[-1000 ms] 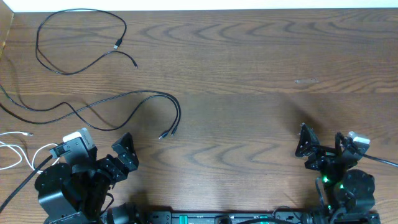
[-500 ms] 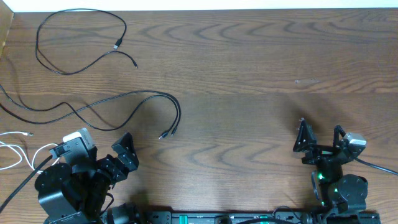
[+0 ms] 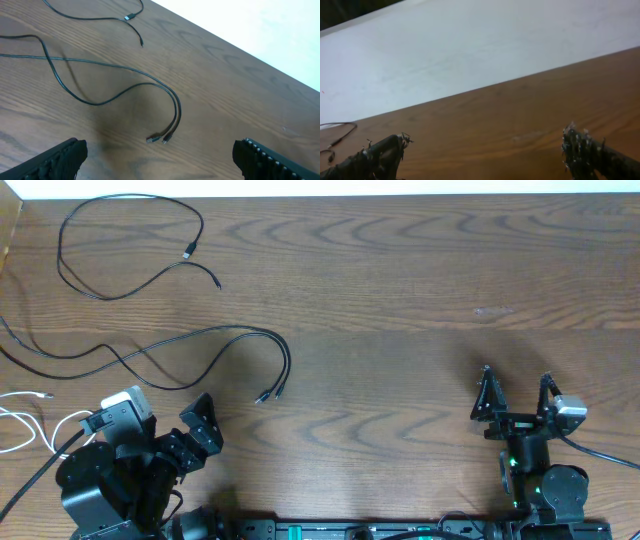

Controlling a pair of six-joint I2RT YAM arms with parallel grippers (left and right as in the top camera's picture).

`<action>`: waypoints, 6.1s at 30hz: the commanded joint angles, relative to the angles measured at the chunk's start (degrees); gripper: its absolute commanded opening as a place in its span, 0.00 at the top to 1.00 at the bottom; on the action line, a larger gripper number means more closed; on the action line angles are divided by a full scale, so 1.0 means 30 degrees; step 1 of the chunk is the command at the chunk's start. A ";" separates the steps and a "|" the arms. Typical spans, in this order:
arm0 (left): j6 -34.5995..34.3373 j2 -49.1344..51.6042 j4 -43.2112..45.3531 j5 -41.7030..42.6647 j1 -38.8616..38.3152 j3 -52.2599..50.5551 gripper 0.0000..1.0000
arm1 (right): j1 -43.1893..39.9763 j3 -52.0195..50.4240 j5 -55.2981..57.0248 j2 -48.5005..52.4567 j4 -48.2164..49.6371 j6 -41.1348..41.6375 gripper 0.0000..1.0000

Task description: Untangle cables

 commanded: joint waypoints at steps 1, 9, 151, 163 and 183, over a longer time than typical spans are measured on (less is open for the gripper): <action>0.0248 0.0000 0.0000 -0.0189 -0.0109 0.0204 0.01 | -0.0168 -0.0182 0.0240 -0.0175 0.0211 -0.0765 0.01; 0.0248 0.0000 0.0000 -0.0182 -0.0109 0.0204 0.01 | -0.0168 -0.0204 0.0313 -0.0175 0.1304 -0.2098 0.01; 0.0248 0.0000 0.0000 -0.0189 -0.0109 0.0204 0.01 | -0.0896 -0.1086 -0.1064 -0.0168 -0.1137 -0.4167 0.01; 0.0248 -0.0007 0.0000 -0.0189 -0.1304 0.0204 0.01 | -0.0896 -0.1086 -0.1056 -0.0168 -0.1129 -0.4167 0.01; 0.0277 -0.0007 -0.0029 -0.0452 -0.3177 -0.0124 0.01 | -0.0896 -0.1078 -0.1056 -0.0168 -0.1129 -0.4167 0.01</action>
